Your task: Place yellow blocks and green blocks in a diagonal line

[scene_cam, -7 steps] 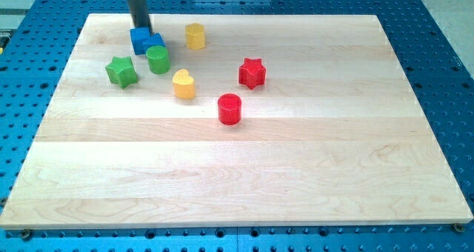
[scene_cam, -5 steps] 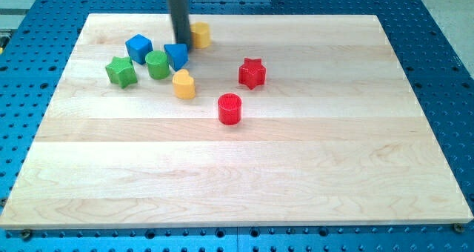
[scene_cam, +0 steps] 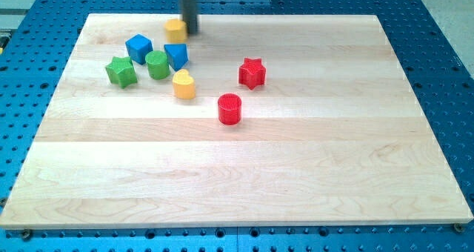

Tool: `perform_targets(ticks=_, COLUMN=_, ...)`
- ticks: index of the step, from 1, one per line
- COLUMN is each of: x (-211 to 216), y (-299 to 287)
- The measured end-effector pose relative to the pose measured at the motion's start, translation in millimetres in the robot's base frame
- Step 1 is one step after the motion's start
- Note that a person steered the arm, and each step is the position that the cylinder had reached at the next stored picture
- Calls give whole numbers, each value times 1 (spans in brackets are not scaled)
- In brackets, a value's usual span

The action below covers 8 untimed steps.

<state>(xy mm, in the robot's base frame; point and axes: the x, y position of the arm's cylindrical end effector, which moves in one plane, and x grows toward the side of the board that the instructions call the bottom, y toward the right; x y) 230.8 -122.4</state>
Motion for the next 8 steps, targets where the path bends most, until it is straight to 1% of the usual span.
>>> perform_targets(ticks=1, x=5, y=42)
perform_targets(ticks=2, x=16, y=3)
perform_targets(ticks=3, x=46, y=-9)
perform_targets(ticks=4, x=66, y=-23)
perform_targets(ticks=5, x=65, y=-51)
perform_targets(ticks=6, x=62, y=-52)
perform_targets(ticks=7, x=46, y=-52)
perform_targets(ticks=8, x=50, y=-76)
